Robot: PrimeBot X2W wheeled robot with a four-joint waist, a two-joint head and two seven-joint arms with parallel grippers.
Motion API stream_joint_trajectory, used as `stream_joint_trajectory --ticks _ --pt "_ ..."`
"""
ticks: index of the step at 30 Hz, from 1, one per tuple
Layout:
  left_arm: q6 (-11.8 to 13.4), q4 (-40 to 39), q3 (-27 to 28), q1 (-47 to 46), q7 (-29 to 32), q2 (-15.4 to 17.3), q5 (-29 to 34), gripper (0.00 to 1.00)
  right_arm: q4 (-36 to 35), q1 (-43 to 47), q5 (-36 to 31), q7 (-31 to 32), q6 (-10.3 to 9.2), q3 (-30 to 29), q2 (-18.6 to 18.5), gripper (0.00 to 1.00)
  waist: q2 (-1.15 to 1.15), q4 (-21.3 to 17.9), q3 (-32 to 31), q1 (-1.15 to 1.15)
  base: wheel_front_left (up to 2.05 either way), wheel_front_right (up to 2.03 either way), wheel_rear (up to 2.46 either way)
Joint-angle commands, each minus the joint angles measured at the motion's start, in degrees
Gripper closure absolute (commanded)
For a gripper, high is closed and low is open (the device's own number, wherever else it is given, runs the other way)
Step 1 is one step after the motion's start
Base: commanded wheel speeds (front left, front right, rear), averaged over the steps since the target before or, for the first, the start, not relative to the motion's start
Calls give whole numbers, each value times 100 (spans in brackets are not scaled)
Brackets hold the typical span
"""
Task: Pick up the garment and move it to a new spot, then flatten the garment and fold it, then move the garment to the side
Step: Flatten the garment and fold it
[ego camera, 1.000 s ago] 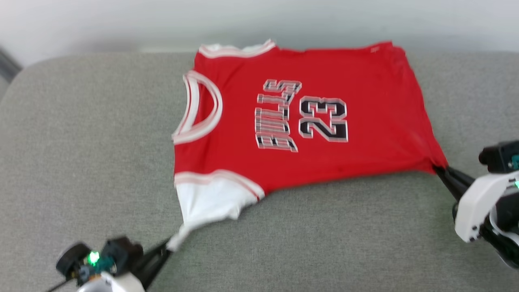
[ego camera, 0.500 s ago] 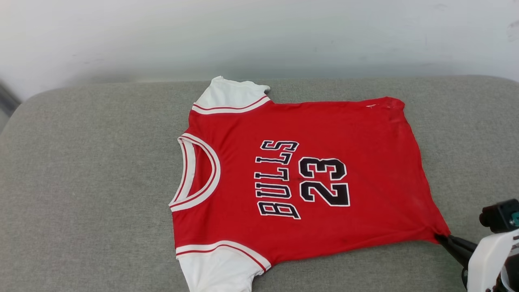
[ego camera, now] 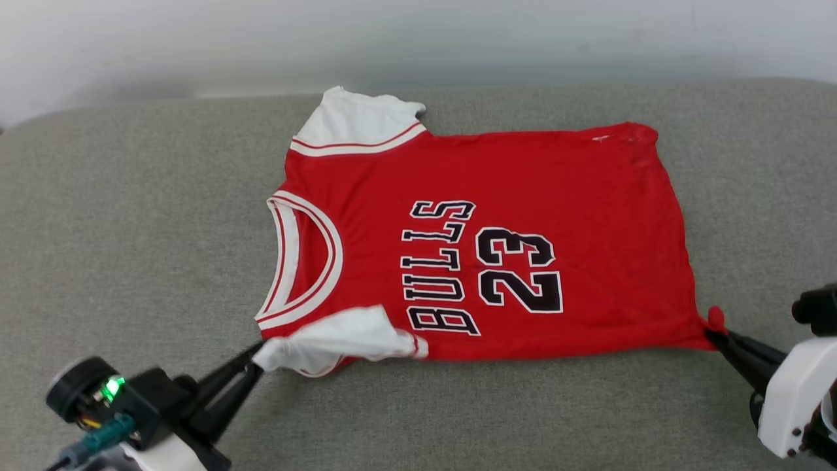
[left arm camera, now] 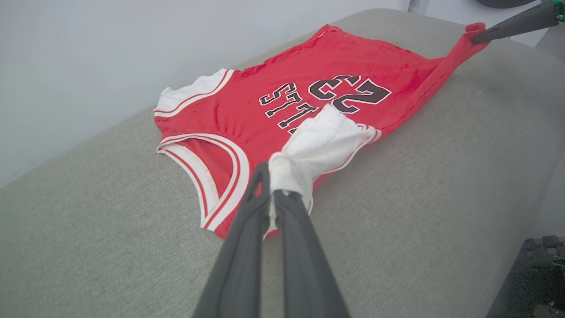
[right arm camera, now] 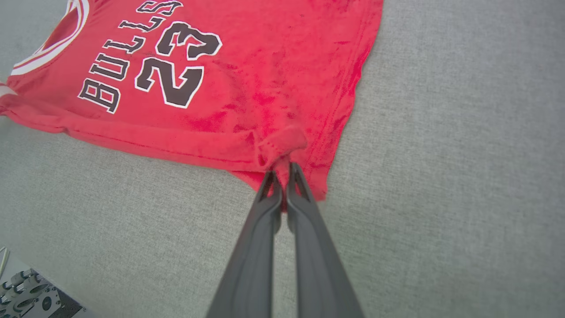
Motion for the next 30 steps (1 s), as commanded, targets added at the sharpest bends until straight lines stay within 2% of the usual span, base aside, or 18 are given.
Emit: stream_joint_trajectory --ticks 1,8,17,26,27,28,29,30 --pt "-31 -4 69 -156 -20 37 30 100 -57 -149 -55 69 -4 -44 66 100 0 -27 174 0 0 0 0" --pt "-297 340 271 -988 89 -59 60 100 0 -751 -400 503 -4 -94 290 100 0 -85 687 0 0 0 0" --pt "-610 1447 207 -1973 -9 -548 120 100 335 -1554 -732 785 -4 47 550 100 0 -122 1132 0 0 0 0" --pt "-738 2545 -52 -2475 -30 -992 93 100 905 -1929 -1022 775 -4 226 755 100 0 -75 1243 0 0 0 0" --pt "-741 2675 -91 -2484 -24 -1046 107 91 964 -1961 -1037 772 -4 263 785 100 0 -78 1244 0 0 0 0" --pt "-726 2795 -121 -2506 -48 -1093 151 54 1038 -1989 -1063 759 -4 283 822 100 0 -81 1243 0 0 0 0" --pt "-683 2924 -125 -2520 -74 -1167 145 0 1124 -2011 -1099 751 -4 283 863 31 0 -80 1233 0 0 0 0" --pt "-652 3036 -138 -2525 -107 -1243 132 0 1204 -2010 -1100 778 -4 294 914 0 0 -78 1213 0 0 0 0"
